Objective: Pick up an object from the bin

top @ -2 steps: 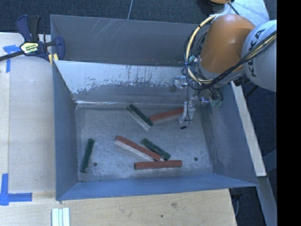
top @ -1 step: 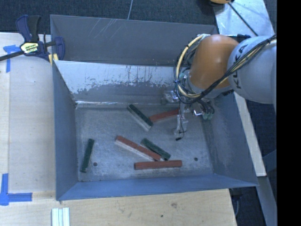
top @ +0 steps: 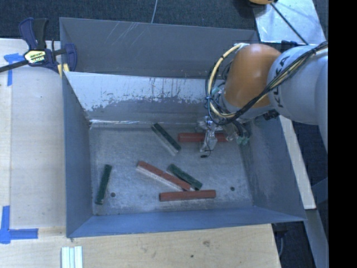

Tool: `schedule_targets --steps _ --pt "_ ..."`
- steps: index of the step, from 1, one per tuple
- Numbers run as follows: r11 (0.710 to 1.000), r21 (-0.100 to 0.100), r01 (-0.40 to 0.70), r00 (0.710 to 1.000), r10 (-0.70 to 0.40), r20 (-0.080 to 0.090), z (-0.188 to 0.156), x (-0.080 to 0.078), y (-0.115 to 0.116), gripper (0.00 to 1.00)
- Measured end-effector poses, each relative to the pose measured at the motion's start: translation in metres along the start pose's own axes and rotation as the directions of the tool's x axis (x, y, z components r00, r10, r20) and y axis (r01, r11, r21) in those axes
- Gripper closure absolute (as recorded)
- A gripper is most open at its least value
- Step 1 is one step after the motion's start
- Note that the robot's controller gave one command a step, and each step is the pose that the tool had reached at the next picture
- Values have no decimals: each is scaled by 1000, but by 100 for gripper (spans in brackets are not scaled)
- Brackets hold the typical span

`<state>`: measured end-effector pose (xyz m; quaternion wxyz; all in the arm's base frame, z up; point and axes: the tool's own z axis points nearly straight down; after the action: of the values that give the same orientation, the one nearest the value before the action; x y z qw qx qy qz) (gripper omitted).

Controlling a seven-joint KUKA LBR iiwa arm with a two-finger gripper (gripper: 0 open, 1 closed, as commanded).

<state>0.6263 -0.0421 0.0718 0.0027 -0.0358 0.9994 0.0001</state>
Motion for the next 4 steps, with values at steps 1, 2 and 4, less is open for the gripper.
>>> schedule_targets --steps 1,2,4 --pt "1000 0 0 1000 0 0 0 0 0 100" --pt "1000 0 0 1000 0 -3 -2 1 0 100" --pt "1000 0 1 1000 -1 -3 -40 0 0 100"
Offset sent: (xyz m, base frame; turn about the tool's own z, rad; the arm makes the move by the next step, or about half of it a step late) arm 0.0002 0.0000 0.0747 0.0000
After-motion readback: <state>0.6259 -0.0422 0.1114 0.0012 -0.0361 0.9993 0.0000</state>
